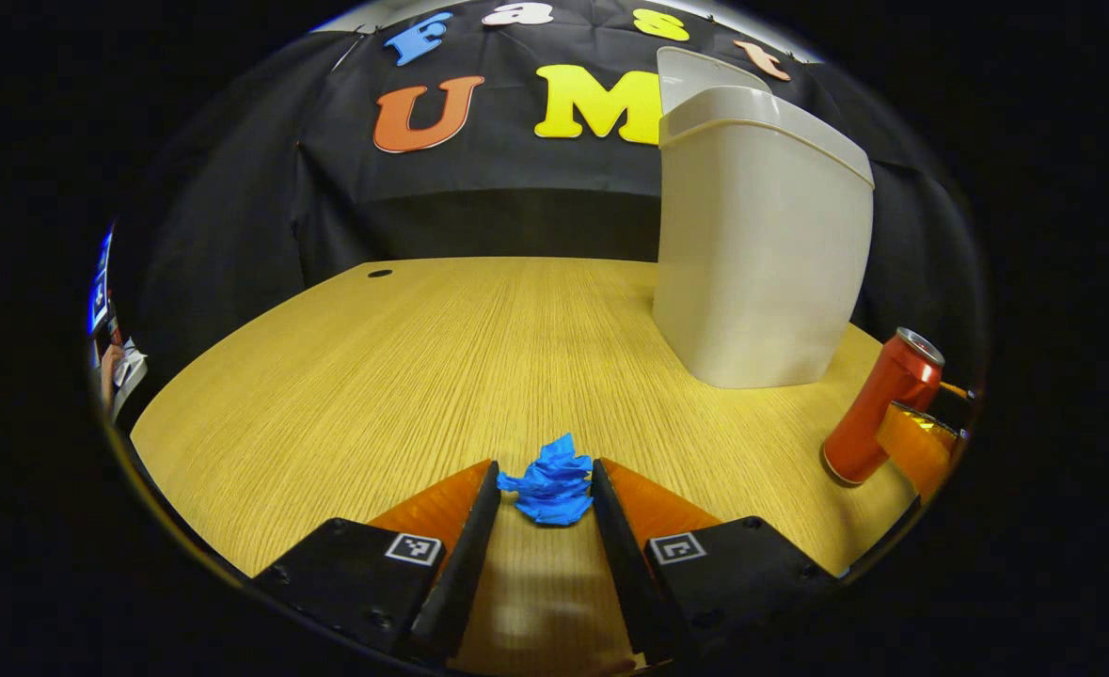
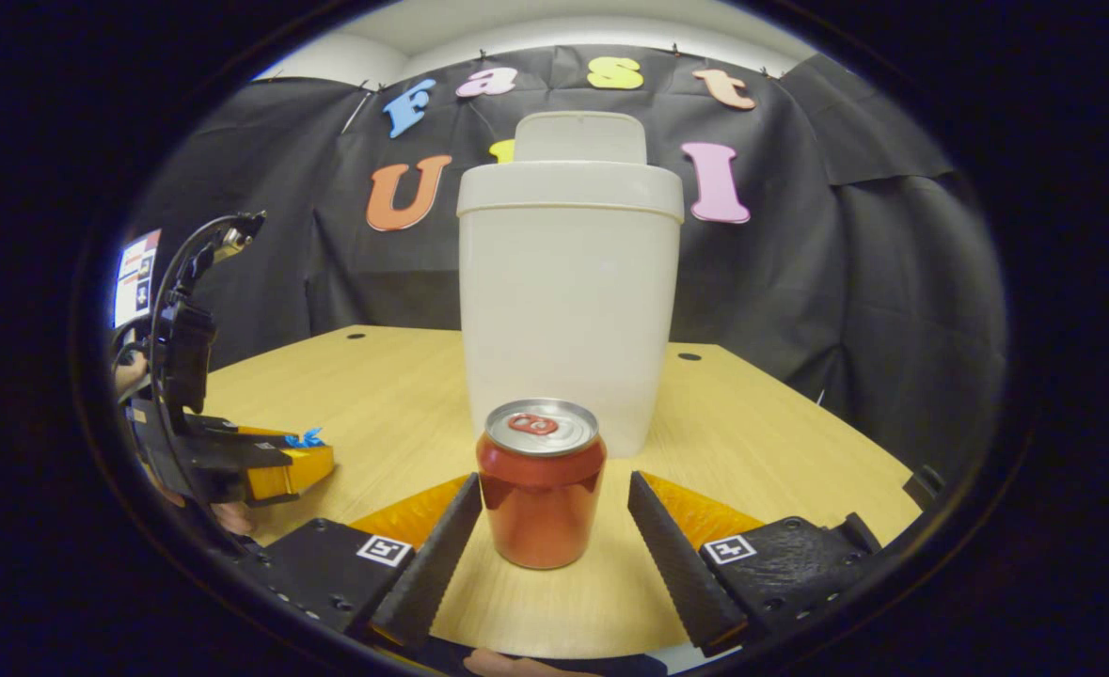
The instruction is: Press the lid of the desktop garbage bin to open it, pick up the crumpled paper on the desktop and throw it into the bin, then pick up the pop can on the desktop and drop it into the bin, and finally close the garbage bin lid.
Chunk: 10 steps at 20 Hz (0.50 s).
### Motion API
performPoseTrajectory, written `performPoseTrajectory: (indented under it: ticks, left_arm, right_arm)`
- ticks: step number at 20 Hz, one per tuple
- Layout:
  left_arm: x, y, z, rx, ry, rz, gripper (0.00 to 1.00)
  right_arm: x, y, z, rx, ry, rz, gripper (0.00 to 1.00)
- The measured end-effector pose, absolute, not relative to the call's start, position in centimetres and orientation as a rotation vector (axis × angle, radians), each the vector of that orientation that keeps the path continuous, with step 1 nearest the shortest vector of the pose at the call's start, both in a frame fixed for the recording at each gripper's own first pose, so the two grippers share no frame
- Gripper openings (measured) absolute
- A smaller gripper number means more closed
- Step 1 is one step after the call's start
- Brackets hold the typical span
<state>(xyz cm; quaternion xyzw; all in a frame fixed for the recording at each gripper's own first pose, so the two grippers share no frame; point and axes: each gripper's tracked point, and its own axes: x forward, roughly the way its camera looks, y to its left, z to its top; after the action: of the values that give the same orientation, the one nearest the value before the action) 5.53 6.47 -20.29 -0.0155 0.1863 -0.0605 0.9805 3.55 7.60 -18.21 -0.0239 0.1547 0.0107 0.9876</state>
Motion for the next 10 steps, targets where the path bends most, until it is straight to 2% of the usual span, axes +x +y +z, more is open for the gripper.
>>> performPoseTrajectory:
  ticks: [3, 7, 8, 9, 10]
  left_arm:
    - [5.6, 6.8, -20.3, -0.032, 0.383, -0.118, 0.55]
    - [5.4, 6.8, -20.2, -0.027, 0.390, -0.128, 0.49]
    - [5.2, 6.6, -20.2, -0.027, 0.393, -0.132, 0.49]
    - [4.9, 6.6, -20.1, -0.024, 0.392, -0.131, 0.55]
    - [4.8, 6.9, -20.0, -0.014, 0.391, -0.119, 0.49]
  right_arm:
    - [4.6, 7.6, -18.5, -0.051, 0.316, 0.020, 0.96]
    - [5.6, 7.6, -19.2, -0.043, 0.341, 0.012, 0.97]
    - [5.8, 7.6, -19.3, -0.040, 0.348, 0.012, 0.92]
    - [5.8, 7.6, -19.3, -0.033, 0.348, 0.010, 0.88]
    - [5.7, 7.6, -19.0, -0.030, 0.345, 0.012, 0.81]
